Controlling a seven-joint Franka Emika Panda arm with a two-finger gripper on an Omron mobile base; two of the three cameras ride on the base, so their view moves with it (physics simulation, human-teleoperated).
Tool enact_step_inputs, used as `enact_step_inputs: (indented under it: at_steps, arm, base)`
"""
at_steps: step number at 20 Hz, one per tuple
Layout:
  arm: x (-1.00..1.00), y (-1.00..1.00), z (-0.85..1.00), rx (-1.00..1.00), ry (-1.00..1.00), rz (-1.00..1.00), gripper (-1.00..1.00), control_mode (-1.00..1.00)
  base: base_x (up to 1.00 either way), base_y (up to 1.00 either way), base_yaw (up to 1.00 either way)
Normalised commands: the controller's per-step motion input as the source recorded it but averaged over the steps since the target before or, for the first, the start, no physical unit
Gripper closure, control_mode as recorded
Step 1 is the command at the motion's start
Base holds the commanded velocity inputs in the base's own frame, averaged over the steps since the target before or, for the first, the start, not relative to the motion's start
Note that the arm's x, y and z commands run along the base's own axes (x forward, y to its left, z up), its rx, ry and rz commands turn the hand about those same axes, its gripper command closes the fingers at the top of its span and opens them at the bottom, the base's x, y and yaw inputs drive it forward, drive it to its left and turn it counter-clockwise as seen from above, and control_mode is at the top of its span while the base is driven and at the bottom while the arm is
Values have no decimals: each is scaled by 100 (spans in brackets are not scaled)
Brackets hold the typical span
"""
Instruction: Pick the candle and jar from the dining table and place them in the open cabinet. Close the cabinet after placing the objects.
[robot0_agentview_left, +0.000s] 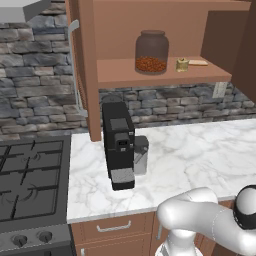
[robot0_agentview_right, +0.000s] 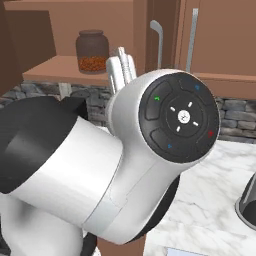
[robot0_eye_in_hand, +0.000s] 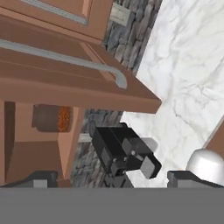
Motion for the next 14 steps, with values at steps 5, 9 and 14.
enact_step_inputs:
  at_steps: [5,9,14]
  arm:
    - [39,0,0,8,-1,0,-100,-100]
    - [32,-3,-12,10,0,0,-100,-100]
    - [23,-6,-11,10,0,0,-100,-100]
  base:
    - [0,0,0]
    - [0,0,0]
    - [0,0,0]
